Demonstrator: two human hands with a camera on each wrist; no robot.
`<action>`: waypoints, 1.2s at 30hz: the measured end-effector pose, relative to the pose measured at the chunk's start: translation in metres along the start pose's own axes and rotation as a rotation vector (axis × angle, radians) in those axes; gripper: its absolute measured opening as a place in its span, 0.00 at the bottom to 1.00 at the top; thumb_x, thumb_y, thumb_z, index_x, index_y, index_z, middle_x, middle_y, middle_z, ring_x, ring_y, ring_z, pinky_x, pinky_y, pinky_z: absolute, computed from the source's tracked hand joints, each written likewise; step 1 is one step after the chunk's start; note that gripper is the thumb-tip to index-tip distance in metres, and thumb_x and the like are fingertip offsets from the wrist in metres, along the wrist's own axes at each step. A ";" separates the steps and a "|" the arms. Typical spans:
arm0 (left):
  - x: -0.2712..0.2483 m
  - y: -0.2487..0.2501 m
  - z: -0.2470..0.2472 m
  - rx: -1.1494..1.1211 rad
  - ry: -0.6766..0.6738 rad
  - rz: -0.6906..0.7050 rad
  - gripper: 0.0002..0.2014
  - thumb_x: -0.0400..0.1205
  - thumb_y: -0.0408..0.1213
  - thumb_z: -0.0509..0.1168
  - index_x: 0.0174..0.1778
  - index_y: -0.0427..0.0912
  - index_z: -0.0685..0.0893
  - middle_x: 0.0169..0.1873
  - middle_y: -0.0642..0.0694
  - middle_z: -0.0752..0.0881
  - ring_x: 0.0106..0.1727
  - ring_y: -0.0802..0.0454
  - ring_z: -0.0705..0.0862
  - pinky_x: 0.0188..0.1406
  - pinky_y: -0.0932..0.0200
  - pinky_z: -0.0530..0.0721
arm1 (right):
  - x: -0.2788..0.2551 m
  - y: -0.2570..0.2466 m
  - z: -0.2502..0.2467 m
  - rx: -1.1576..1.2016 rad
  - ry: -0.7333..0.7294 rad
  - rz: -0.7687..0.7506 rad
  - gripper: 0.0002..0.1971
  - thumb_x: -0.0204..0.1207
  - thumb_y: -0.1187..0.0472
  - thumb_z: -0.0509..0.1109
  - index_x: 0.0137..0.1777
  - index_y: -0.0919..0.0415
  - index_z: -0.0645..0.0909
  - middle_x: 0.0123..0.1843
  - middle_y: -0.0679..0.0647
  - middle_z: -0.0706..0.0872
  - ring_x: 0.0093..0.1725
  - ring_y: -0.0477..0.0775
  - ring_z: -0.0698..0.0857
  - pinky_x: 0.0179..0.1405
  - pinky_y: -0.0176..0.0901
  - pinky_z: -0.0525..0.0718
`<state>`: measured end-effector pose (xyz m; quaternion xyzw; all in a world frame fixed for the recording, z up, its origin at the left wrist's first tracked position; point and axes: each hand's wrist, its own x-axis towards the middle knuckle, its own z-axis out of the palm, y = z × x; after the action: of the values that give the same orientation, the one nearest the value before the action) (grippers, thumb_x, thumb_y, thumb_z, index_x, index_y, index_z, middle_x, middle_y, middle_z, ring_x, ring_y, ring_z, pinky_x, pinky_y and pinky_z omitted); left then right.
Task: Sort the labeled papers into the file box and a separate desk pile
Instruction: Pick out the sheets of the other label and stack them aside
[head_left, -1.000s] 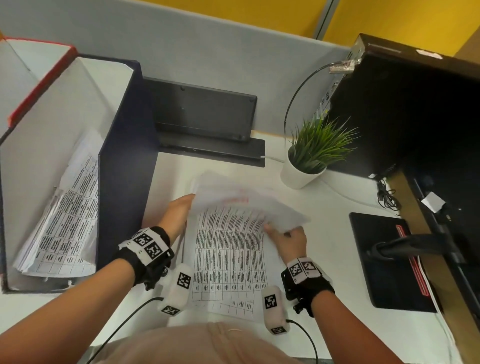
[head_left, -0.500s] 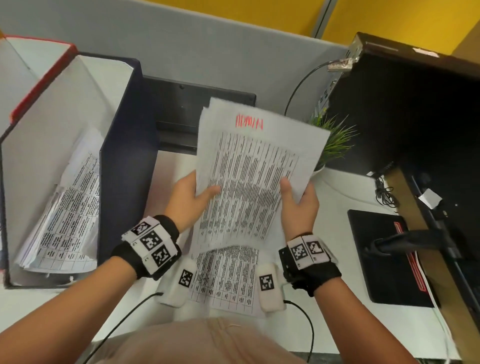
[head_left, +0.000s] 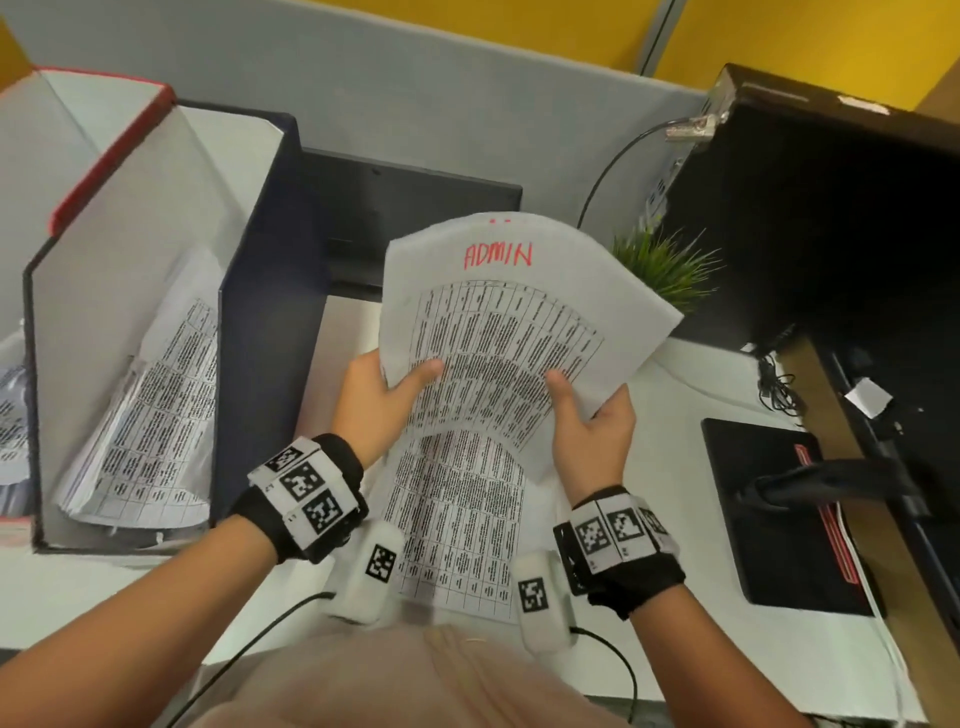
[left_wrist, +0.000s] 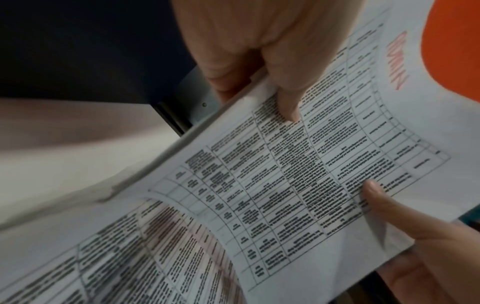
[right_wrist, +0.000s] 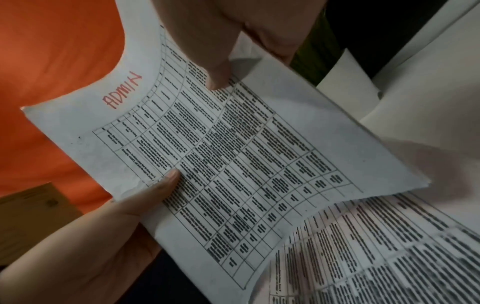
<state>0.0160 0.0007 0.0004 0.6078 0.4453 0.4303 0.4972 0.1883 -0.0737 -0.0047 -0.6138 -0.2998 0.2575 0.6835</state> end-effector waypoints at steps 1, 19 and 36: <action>0.000 0.000 0.000 -0.003 0.007 0.008 0.11 0.78 0.35 0.69 0.48 0.58 0.82 0.42 0.66 0.85 0.43 0.78 0.83 0.38 0.83 0.78 | 0.000 0.002 -0.001 -0.001 -0.008 -0.002 0.17 0.73 0.68 0.72 0.61 0.56 0.79 0.55 0.42 0.86 0.58 0.42 0.86 0.58 0.34 0.84; 0.015 0.066 -0.060 0.208 0.153 0.021 0.12 0.75 0.37 0.72 0.30 0.36 0.80 0.21 0.53 0.80 0.23 0.59 0.77 0.21 0.68 0.76 | 0.019 0.003 0.001 -0.172 -0.263 -0.053 0.20 0.71 0.68 0.74 0.60 0.53 0.75 0.44 0.51 0.86 0.41 0.40 0.85 0.44 0.28 0.83; 0.009 0.097 -0.232 0.701 0.236 -0.375 0.24 0.65 0.49 0.78 0.56 0.48 0.83 0.42 0.54 0.86 0.49 0.49 0.84 0.47 0.57 0.77 | 0.006 0.082 -0.046 -0.937 -0.281 0.278 0.42 0.60 0.55 0.83 0.74 0.63 0.69 0.67 0.71 0.78 0.65 0.69 0.78 0.69 0.60 0.74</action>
<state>-0.1948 0.0505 0.1284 0.5951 0.7218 0.2214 0.2754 0.2272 -0.0918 -0.0888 -0.8479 -0.3877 0.2641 0.2469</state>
